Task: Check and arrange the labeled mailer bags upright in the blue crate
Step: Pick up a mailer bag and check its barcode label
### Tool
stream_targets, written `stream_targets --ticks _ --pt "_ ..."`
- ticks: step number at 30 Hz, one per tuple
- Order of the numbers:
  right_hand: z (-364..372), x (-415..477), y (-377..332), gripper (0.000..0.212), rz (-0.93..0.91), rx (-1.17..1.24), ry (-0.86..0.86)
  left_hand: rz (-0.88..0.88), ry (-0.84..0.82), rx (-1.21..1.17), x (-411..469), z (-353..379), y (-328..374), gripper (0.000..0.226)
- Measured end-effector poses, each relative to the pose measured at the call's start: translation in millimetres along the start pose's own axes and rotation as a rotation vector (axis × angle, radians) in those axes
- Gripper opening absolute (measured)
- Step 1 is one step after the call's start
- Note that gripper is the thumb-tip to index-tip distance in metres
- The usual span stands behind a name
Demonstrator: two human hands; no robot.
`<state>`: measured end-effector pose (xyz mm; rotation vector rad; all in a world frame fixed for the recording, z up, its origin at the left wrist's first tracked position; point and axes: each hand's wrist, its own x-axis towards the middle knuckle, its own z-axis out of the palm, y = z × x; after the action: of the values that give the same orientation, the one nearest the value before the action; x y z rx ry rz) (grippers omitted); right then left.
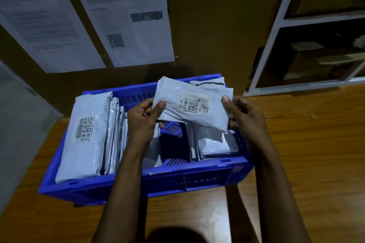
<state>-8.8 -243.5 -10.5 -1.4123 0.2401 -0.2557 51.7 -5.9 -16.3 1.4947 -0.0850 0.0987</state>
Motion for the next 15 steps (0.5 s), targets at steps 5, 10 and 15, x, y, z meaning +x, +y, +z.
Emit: stream_targets --ticks 5,10,15 --pt "-3 -3 -4 0.021 -0.029 -0.008 0.124 -0.013 -0.138 -0.021 -4 2 6 0.034" --pt "-13 -1 -7 0.017 -0.039 -0.045 0.185 0.0 -0.176 -0.014 -3 0 6 0.047" --pt "-5 -1 -2 0.02 -0.017 0.054 0.232 -0.03 -0.127 -0.132 3 5 6 0.044"
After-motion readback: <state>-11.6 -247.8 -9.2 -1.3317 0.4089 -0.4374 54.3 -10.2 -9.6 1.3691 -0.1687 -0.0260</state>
